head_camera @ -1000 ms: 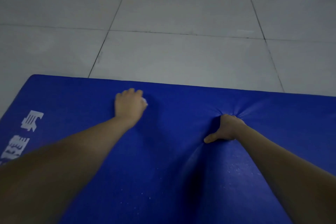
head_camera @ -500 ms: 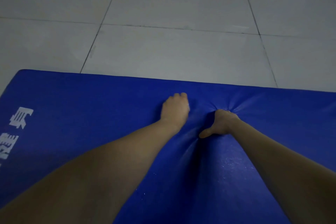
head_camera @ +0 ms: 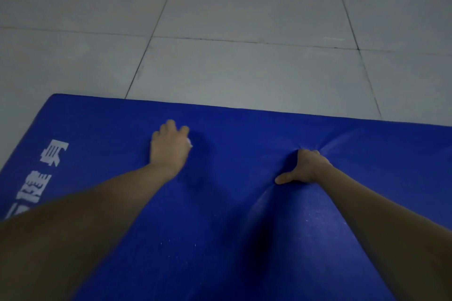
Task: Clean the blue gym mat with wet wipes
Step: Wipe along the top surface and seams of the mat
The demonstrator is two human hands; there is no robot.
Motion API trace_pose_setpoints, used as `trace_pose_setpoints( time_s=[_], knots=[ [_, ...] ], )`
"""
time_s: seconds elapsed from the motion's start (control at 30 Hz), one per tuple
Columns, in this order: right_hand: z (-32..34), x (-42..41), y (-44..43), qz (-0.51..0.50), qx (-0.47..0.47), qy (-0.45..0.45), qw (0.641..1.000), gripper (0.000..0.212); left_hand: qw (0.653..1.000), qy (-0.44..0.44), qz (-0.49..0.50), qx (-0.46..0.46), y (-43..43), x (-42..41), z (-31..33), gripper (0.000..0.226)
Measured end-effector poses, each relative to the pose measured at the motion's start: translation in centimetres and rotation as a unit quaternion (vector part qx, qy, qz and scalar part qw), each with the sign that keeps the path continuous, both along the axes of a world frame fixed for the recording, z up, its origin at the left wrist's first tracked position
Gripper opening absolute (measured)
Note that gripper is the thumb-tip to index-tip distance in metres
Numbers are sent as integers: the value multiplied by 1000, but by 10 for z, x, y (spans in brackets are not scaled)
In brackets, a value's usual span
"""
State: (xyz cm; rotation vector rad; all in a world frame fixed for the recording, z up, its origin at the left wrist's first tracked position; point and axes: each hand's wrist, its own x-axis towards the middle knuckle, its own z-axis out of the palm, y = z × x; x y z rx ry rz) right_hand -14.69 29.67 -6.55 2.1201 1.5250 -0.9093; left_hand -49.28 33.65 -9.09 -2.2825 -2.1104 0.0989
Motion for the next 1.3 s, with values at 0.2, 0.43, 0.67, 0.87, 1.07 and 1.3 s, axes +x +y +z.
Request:
trace_pose_setpoints(
  time_s=[0.2, 0.43, 0.67, 0.87, 1.07, 1.3],
  knots=[
    [8, -32, -46, 35, -71, -4, 997, 133, 982, -128, 128, -60, -11, 1, 8, 19],
    [5, -40, -45, 50, -60, -19, 997, 128, 958, -264, 75, -85, -27, 104, 13, 18],
    [4, -44, -41, 92, -37, -13, 995, 107, 949, -269, -96, -131, -63, 201, 11, 17],
    [3, -40, -42, 81, -29, -10, 996, 119, 966, -217, -73, -121, -45, 113, 16, 12],
    [7, -38, -44, 76, -36, -7, 996, 120, 978, -169, 84, -85, -44, -7, 16, 16],
    [1, -38, -45, 69, -20, -18, 997, 112, 967, -223, 95, -72, -60, 37, 12, 17]
  ],
)
